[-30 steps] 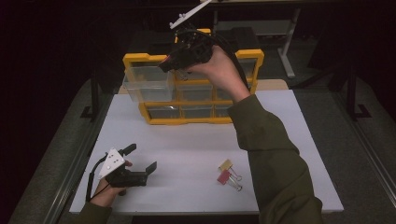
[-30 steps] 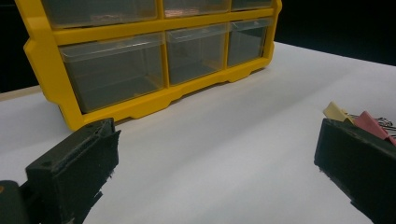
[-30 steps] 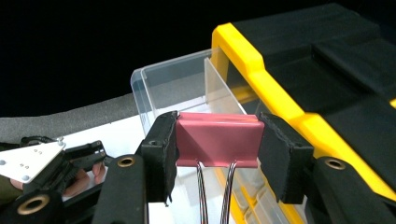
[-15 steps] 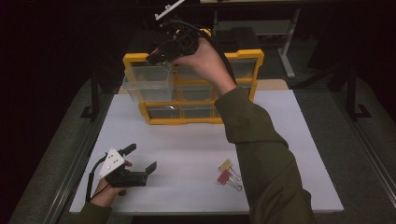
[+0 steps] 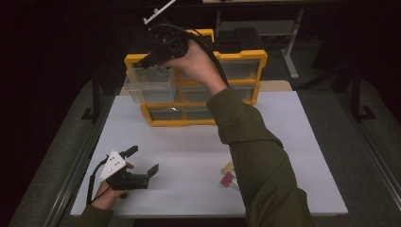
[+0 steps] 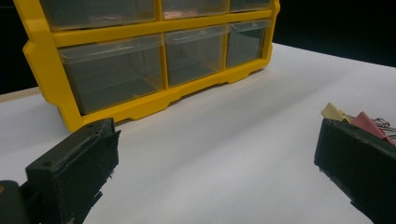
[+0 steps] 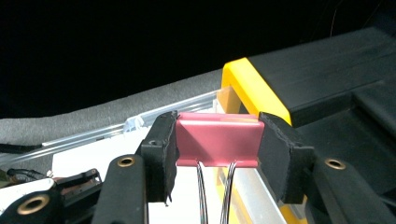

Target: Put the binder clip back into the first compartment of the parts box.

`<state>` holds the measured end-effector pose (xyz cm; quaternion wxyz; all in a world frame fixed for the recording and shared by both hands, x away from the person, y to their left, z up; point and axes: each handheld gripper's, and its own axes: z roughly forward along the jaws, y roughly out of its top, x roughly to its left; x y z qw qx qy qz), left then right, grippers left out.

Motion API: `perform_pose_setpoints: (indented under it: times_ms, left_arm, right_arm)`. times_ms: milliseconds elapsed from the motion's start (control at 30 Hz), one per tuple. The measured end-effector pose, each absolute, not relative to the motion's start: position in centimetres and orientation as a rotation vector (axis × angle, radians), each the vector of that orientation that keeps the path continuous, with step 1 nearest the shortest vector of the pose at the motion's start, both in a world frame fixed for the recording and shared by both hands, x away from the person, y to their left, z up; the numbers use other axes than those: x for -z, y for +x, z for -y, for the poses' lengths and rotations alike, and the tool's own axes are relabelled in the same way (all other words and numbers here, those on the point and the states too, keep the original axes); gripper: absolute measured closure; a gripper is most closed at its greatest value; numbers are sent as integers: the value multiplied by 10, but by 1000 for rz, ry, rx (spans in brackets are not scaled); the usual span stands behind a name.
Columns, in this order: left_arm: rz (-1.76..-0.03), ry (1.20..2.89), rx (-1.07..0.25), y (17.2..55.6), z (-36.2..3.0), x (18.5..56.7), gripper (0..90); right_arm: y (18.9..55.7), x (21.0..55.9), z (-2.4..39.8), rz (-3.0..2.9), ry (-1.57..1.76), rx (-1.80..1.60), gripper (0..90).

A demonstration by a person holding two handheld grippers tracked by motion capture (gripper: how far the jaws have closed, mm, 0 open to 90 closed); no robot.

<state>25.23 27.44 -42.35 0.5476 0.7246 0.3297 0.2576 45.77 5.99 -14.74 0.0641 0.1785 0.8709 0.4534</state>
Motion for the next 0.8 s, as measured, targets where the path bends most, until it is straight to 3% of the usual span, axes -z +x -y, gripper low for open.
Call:
perform_pose_setpoints:
  times_ms: [567, 800]
  left_arm:
    - [-786, 1700, -600, 252, -273, 424, 0]
    - [-782, 1703, -603, 252, -273, 424, 0]
  right_arm:
    - [460, 167, -67, -2700, 499, -1270, 484]
    - [459, 164, -60, -2679, 505, -1295, 406]
